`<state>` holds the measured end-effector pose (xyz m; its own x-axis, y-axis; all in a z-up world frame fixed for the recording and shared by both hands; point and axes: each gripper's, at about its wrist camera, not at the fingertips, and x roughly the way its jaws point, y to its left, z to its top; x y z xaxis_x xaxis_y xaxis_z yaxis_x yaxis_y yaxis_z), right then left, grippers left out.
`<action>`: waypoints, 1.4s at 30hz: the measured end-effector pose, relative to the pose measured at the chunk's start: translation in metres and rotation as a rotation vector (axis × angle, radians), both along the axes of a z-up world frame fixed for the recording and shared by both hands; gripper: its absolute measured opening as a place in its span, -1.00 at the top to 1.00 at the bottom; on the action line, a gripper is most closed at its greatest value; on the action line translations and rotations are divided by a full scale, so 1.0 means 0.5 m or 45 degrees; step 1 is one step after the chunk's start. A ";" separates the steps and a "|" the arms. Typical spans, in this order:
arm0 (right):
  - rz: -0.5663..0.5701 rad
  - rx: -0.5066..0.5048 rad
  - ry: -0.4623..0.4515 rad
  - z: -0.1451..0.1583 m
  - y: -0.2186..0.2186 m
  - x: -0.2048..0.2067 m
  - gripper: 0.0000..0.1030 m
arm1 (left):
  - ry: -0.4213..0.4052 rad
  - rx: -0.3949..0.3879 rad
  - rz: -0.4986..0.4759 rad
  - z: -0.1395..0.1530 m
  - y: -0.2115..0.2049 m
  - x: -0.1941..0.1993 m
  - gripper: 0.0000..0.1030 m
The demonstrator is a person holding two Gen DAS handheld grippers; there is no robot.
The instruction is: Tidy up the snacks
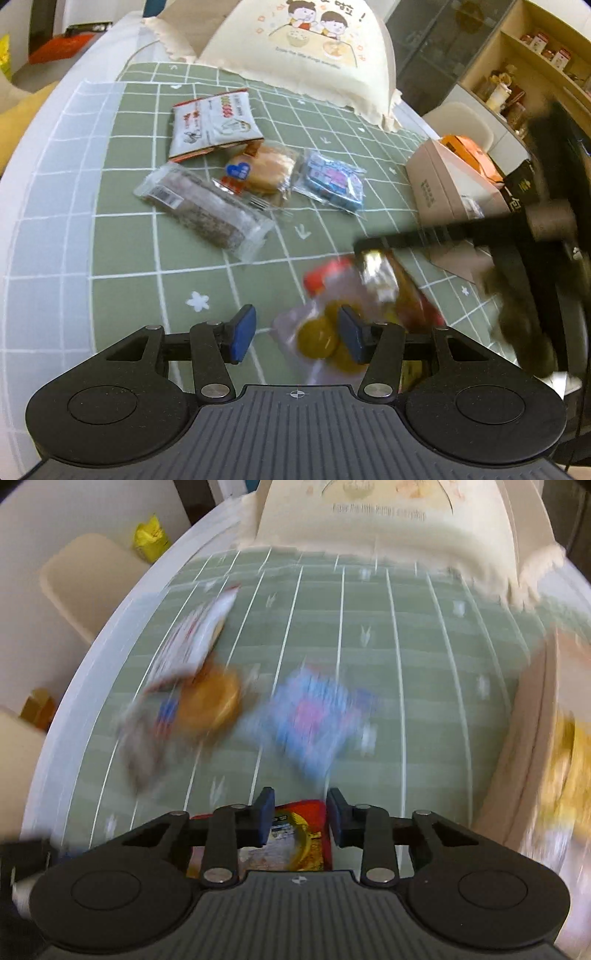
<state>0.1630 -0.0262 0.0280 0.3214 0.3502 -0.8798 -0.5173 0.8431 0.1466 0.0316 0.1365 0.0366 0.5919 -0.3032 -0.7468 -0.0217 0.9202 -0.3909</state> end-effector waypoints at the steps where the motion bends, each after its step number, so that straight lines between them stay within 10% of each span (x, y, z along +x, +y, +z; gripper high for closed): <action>1: 0.015 -0.011 -0.016 -0.001 -0.014 -0.033 0.43 | 0.003 -0.006 -0.006 0.000 -0.005 0.000 -0.07; 5: 0.039 -0.050 -0.060 0.003 -0.069 -0.119 0.43 | -0.038 0.013 -0.024 0.014 -0.028 0.003 -0.07; 9: -0.028 -0.080 -0.094 0.007 -0.138 -0.164 0.42 | -0.053 0.038 0.251 0.031 0.023 0.038 -0.07; 14: -0.056 0.015 -0.123 0.037 -0.178 -0.223 -0.31 | 0.004 0.036 0.566 0.013 0.115 0.116 -0.07; 26: 0.297 -0.015 -0.323 -0.009 0.066 -0.297 -0.38 | -0.041 0.575 0.012 -0.014 -0.008 0.147 -0.04; 30: 0.324 -0.022 -0.349 -0.009 0.041 -0.309 0.01 | -0.056 0.448 -0.070 -0.010 -0.007 0.083 0.03; 37: 0.226 -0.092 -0.368 -0.007 -0.108 -0.321 0.01 | -0.044 0.206 -0.163 -0.004 -0.056 -0.014 0.03; 42: 0.081 -0.155 -0.368 -0.002 -0.172 -0.299 -0.06 | -0.045 0.348 -0.133 0.004 -0.078 -0.054 0.02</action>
